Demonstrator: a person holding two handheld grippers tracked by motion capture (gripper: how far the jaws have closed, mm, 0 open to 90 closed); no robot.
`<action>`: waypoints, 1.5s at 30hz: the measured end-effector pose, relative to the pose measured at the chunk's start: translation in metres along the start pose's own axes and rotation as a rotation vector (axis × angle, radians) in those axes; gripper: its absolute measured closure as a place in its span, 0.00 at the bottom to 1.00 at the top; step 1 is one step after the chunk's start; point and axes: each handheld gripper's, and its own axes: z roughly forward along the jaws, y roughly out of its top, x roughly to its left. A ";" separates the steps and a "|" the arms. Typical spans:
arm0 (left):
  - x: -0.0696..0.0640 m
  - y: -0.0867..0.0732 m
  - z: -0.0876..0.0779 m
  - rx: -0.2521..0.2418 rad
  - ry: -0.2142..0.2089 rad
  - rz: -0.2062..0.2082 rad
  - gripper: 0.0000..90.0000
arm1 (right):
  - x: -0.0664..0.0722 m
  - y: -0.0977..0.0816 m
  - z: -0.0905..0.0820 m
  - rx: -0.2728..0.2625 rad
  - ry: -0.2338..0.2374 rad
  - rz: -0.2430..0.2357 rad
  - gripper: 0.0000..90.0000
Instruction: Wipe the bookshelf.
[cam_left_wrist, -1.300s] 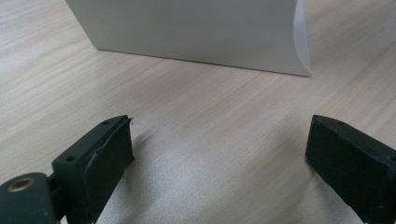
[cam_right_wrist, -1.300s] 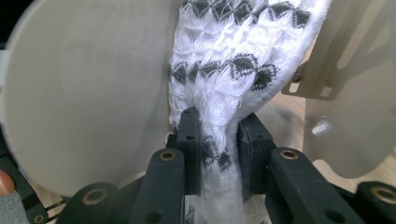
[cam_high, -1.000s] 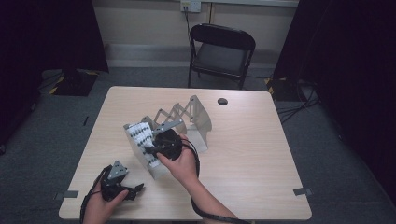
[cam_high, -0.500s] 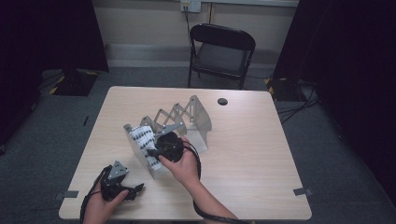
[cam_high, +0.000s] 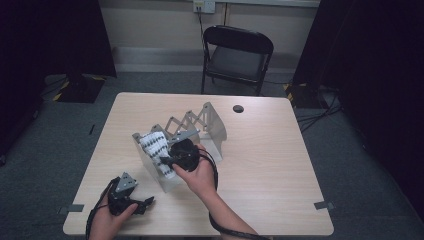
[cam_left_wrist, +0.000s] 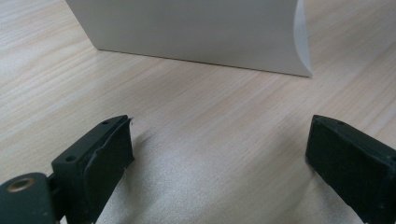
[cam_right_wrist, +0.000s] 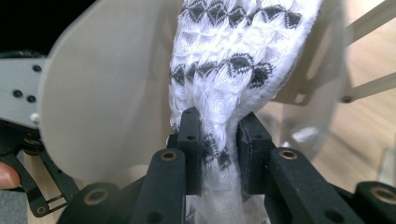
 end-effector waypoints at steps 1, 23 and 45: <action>0.000 0.000 0.000 -0.001 -0.001 -0.002 0.08 | 0.000 0.002 -0.003 -0.007 -0.003 0.004 0.83; 0.000 0.000 0.000 -0.002 0.001 -0.006 0.08 | -0.002 0.029 -0.033 -0.074 -0.051 -0.007 0.84; -0.001 0.000 0.001 -0.002 0.007 -0.005 0.07 | -0.002 0.041 -0.043 -0.119 -0.035 -0.005 0.84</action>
